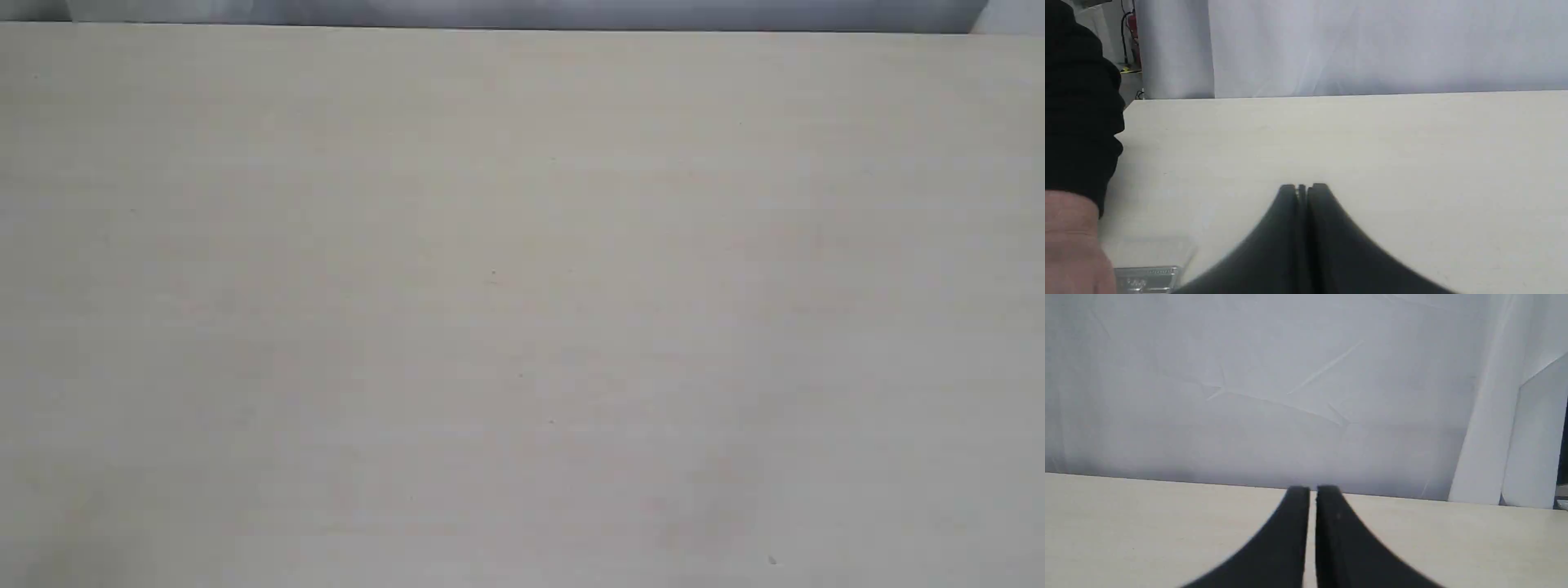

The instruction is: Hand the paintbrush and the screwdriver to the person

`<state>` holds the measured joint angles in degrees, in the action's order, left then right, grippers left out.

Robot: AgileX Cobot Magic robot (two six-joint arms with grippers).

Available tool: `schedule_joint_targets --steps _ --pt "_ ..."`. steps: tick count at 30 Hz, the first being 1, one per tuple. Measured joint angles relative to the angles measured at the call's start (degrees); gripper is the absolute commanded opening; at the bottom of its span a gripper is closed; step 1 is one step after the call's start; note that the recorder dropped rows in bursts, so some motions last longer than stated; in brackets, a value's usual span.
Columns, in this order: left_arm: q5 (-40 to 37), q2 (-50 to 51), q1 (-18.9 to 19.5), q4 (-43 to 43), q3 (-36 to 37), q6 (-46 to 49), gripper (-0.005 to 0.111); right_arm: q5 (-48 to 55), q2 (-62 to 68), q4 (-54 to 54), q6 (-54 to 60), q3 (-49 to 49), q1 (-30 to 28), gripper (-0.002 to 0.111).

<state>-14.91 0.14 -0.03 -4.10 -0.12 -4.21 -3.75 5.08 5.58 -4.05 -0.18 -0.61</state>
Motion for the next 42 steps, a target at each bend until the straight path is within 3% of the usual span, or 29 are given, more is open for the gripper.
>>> schedule_joint_targets --steps 42 --pt "0.0 0.0 0.0 0.0 0.0 0.0 0.000 4.3 -3.0 -3.4 4.1 0.0 -0.4 0.005"
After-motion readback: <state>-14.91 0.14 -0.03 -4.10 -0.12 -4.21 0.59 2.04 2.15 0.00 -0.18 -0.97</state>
